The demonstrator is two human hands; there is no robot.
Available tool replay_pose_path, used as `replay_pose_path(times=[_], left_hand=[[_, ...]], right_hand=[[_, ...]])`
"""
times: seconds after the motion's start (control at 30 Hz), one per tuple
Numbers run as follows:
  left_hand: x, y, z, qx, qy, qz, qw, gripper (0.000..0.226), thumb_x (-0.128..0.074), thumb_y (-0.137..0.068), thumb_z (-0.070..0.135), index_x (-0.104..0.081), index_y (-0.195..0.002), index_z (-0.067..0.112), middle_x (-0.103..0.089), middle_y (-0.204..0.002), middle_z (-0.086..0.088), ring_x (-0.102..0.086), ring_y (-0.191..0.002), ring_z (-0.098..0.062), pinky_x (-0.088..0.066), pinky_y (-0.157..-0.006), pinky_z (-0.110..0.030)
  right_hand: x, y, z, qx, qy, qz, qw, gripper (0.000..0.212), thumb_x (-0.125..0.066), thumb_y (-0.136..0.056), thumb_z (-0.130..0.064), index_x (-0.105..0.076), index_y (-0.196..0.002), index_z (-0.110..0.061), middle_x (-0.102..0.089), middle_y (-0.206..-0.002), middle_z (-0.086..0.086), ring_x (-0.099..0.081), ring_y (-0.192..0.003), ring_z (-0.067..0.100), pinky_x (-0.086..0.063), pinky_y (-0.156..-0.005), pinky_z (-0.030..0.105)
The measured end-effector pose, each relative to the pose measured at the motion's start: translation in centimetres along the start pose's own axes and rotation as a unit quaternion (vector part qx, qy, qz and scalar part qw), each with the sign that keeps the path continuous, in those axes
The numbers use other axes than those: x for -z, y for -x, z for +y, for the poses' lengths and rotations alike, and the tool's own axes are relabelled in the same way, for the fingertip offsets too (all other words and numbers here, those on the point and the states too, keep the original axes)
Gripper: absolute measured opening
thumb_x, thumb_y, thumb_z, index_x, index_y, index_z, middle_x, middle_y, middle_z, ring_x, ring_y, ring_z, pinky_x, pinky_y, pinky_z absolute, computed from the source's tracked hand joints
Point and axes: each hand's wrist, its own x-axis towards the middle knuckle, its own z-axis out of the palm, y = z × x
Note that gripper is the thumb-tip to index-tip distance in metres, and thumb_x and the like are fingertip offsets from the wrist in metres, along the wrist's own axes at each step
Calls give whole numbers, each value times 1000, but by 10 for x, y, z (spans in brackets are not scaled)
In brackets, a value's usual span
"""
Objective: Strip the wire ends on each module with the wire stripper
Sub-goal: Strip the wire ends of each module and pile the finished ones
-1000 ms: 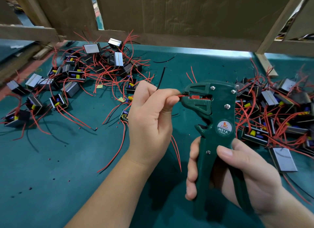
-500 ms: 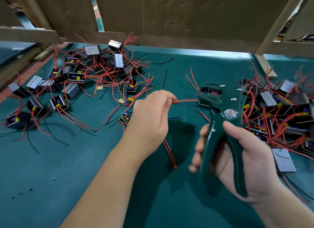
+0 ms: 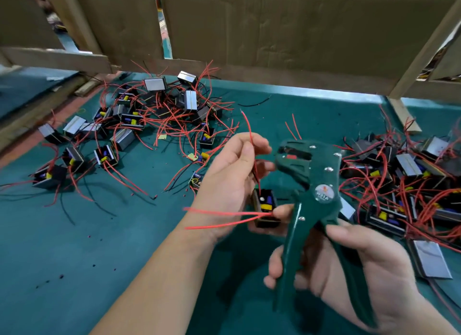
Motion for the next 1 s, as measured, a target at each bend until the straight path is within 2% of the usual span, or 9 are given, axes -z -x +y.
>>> replay_pose_path(times=[0.1,0.2,0.27,0.33,0.4,0.57,0.7,0.93,1.0], left_hand=[[15,-3,3,-68,-230,46,970,24,-36,-103,10,-50,-113,26,-57,-103,-1,-57,-79,2,-43,-79,-12],[40,-8,13,-113,-415,208,878,28,-44,-101,20,-44,-128,23,-55,-107,0,-56,-89,1,-43,-83,-20],[57,-12,17,-42,-553,284,782,31,-43,-99,31,-48,-129,28,-55,-119,-5,-50,-112,-22,-36,-97,-38],[67,-14,16,67,-660,282,693,31,-41,-97,36,-51,-126,34,-54,-126,-7,-42,-119,-32,-28,-100,-43],[72,-13,10,102,-708,261,649,32,-42,-98,37,-53,-128,31,-56,-126,-5,-43,-121,-32,-25,-101,-43],[80,-19,9,39,-702,265,660,37,-50,-91,41,-54,-128,35,-54,-129,0,-43,-120,-27,-21,-102,-44],[74,-22,3,21,-728,159,667,41,-39,-91,56,-40,-132,55,-41,-144,2,-26,-135,-22,-1,-111,-50],[82,-28,-6,48,-740,170,649,41,-43,-88,47,-55,-126,36,3,-160,9,1,-144,-19,10,-110,-58],[81,-28,-6,29,-751,148,643,37,-44,-86,42,-57,-121,39,-2,-159,16,2,-145,-16,14,-108,-60]], right_hand=[[4,1,-5,109,-10,35,993,62,-76,-71,-14,-53,-122,11,-59,-107,34,-62,-84,47,-49,-81,62],[8,3,-13,251,125,199,939,70,-84,-56,-19,-58,-117,5,-57,-117,28,-65,-78,46,-53,-74,60],[15,6,-16,306,190,267,894,57,-67,-67,-11,-51,-120,1,-53,-122,23,-67,-81,43,-55,-75,58],[18,8,-16,342,231,294,862,38,-48,-78,-4,-52,-115,-4,-55,-121,15,-68,-84,40,-56,-75,55],[18,9,-15,358,262,309,841,33,-43,-80,-3,-55,-111,-8,-58,-118,9,-67,-86,43,-56,-75,54],[17,8,-7,348,262,284,854,31,-47,-78,-5,-62,-105,-13,-67,-108,5,-67,-83,43,-56,-72,57],[17,7,-4,317,238,271,877,35,-51,-77,-9,-57,-111,-5,-63,-117,10,-66,-83,47,-55,-70,59],[17,8,0,303,225,268,887,31,-49,-77,-8,-69,-98,-16,-65,-116,12,-65,-84,49,-54,-69,60],[17,8,1,301,223,265,889,31,-49,-77,-8,-70,-97,-17,-66,-113,11,-65,-83,49,-54,-69,62]])
